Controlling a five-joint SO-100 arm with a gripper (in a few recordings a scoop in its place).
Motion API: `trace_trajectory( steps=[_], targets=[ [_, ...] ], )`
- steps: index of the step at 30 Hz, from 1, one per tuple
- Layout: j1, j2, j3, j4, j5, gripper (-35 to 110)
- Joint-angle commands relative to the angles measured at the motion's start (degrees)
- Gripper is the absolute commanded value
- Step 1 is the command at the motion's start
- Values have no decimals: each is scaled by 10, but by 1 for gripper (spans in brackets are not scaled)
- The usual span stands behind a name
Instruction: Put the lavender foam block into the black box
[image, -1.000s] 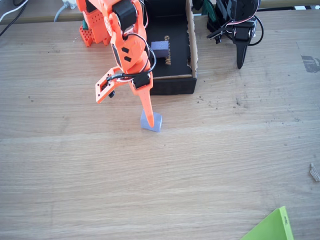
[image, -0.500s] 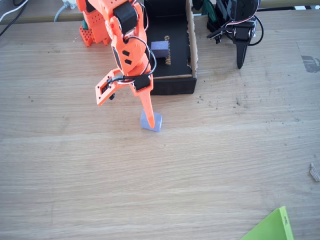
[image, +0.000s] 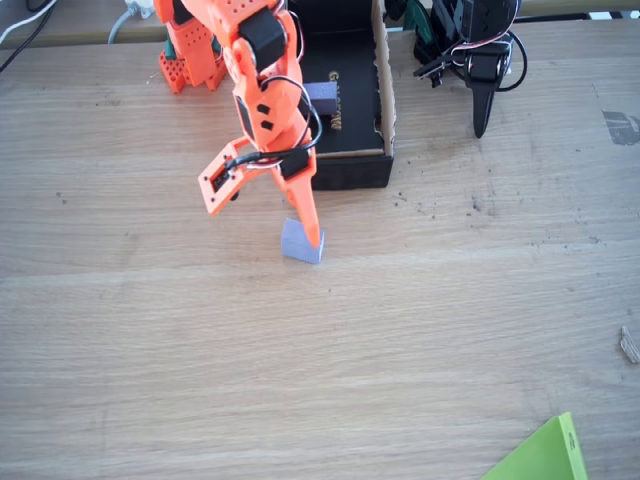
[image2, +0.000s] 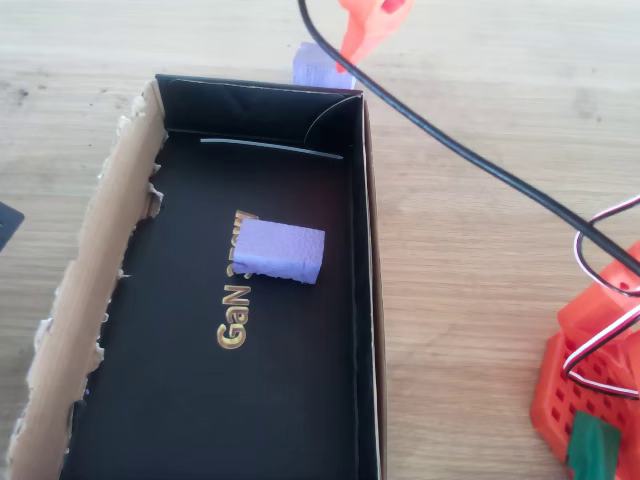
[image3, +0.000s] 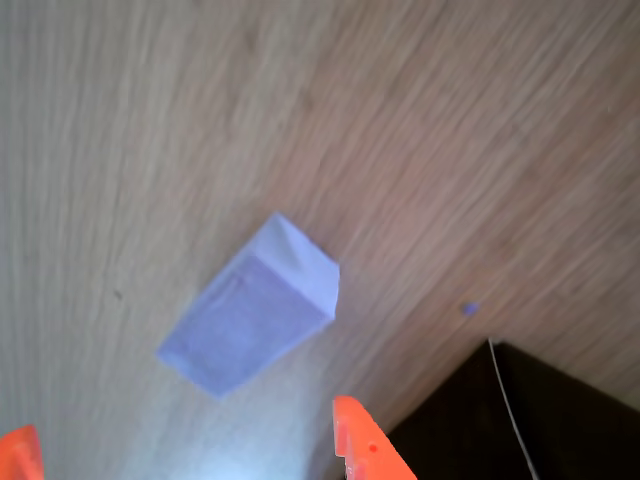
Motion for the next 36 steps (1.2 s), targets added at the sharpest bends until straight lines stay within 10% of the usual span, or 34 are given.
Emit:
trace_trajectory(
  steps=[1,36],
  targets=[
    [11,12,4,3,0,38],
    [44,8,47,-48,-1,37]
  ],
)
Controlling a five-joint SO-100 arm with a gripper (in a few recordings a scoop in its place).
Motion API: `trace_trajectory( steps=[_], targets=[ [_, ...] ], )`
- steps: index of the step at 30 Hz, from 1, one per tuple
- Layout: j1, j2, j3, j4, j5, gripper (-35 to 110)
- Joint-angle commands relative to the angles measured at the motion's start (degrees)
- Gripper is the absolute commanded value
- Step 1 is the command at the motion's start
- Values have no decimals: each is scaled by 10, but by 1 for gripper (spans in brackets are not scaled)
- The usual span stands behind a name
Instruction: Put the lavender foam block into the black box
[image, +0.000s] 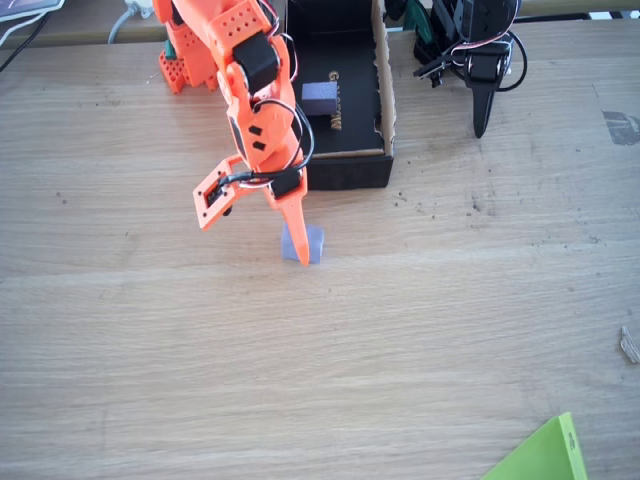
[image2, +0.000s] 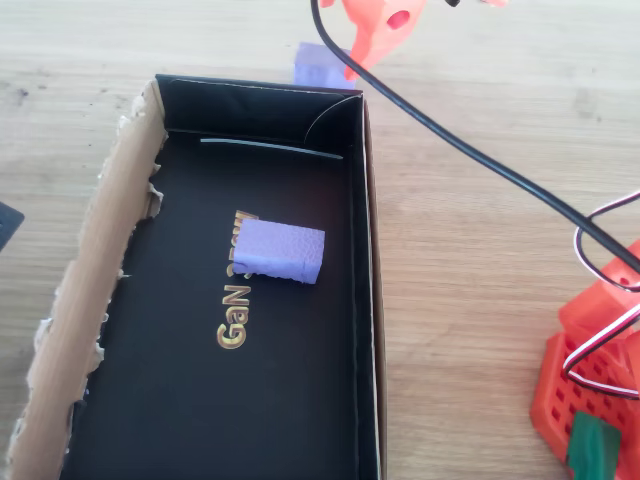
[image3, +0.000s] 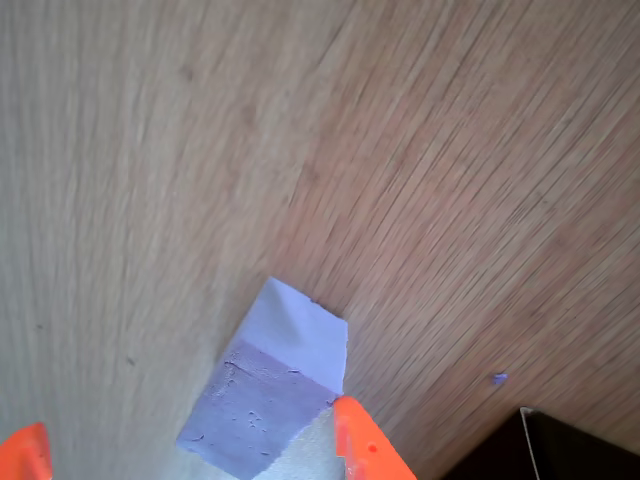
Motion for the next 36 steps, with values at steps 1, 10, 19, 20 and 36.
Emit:
trace_trajectory(
  steps=[1,10,19,20,36],
  targets=[
    [6,18,7,11,2,37],
    [6,12,7,3,2,37],
    [6,4,7,-10,-1,37],
    [6,2,7,-12,-2,37],
    [6,-13,7,-38,-6,35]
  ],
)
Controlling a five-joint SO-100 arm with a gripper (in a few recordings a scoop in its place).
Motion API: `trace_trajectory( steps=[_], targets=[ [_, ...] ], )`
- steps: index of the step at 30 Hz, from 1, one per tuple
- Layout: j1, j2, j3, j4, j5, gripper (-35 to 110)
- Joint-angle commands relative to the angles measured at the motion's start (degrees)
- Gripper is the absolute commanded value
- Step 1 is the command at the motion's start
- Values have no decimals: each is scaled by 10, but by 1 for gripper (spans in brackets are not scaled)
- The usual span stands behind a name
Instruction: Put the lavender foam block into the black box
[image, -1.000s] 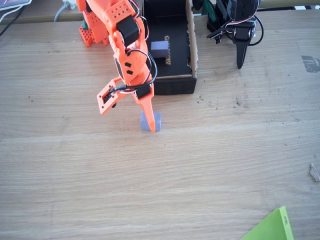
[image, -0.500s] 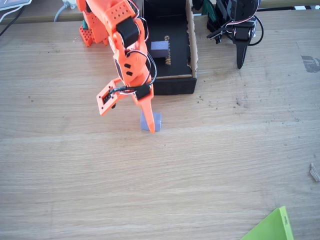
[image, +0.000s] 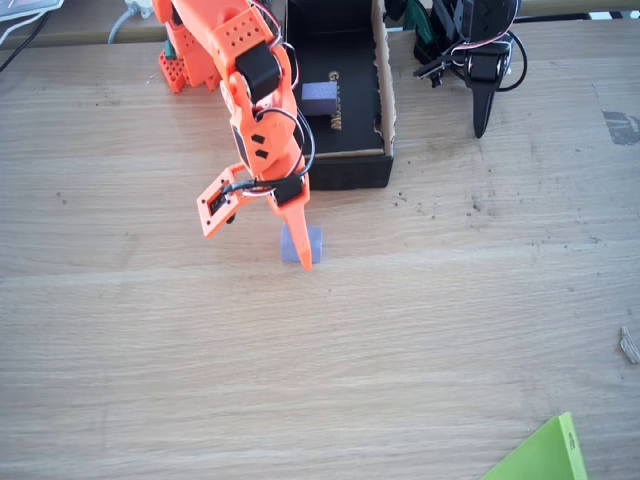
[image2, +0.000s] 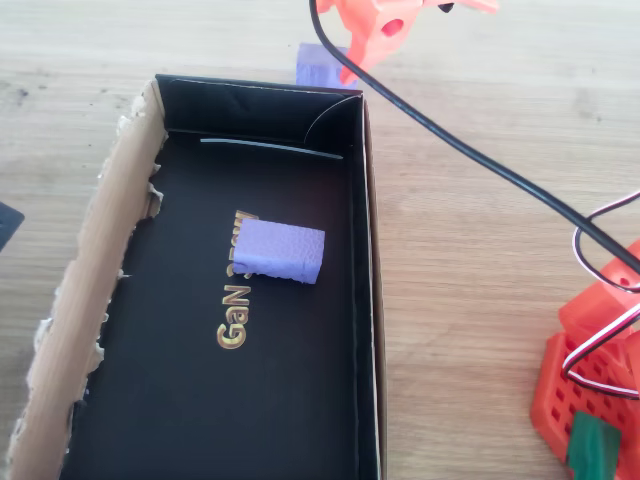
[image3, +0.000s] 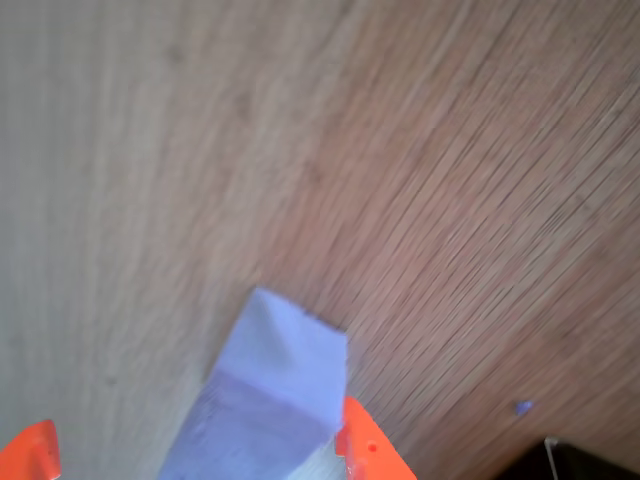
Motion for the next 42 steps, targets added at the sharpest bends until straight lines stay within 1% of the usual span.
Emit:
trace_trajectory(
  steps=[1,3,5,6,20,24,33,37,42],
  targets=[
    [10,14,6,-13,-4,34],
    [8,11,6,-23,-3,23],
    [5,8,6,-44,-3,3],
    [4,6,4,-47,-4,0],
    [4,11,5,-30,0,0],
    [2,35,5,19,-11,0],
    [-15,170,5,147,3,0],
    [-26,214,5,174,11,0],
    [-40,266,5,171,3,0]
  ],
)
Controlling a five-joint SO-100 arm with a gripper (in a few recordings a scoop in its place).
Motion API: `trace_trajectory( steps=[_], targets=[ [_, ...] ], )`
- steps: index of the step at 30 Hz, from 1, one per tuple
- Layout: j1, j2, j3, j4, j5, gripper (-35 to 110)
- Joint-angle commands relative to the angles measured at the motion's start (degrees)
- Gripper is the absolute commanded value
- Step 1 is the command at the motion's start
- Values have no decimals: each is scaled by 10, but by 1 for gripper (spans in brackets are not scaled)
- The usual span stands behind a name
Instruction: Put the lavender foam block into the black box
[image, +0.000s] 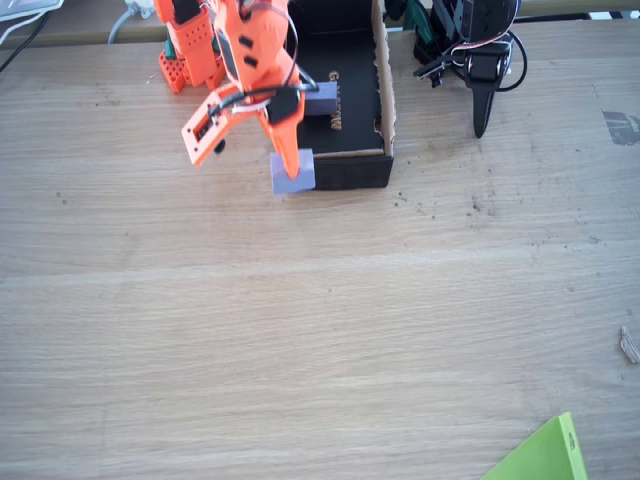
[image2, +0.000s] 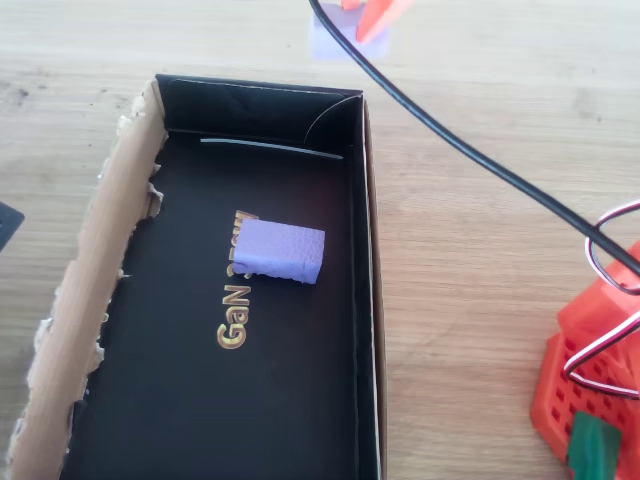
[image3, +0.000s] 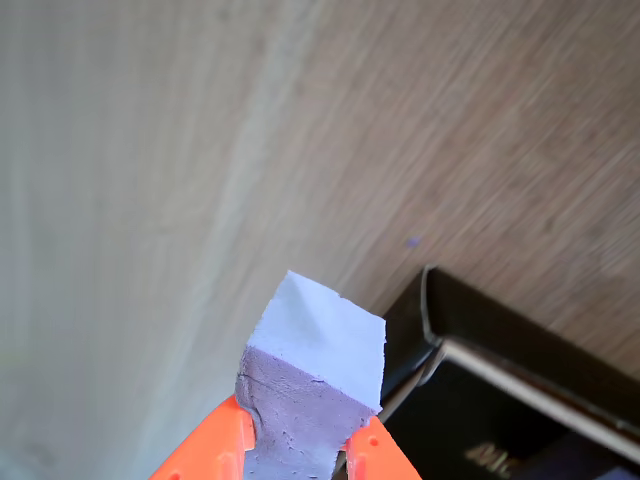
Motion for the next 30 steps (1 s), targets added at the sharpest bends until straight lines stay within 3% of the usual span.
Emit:
trace_trajectory(
  steps=[1,18,23,30],
  targets=[
    [-6,72,5,4,-13,0],
    [-54,233,67,32,-49,0],
    [-110,262,116,20,-47,0],
    [-252,318,201,-10,31,0]
  ],
)
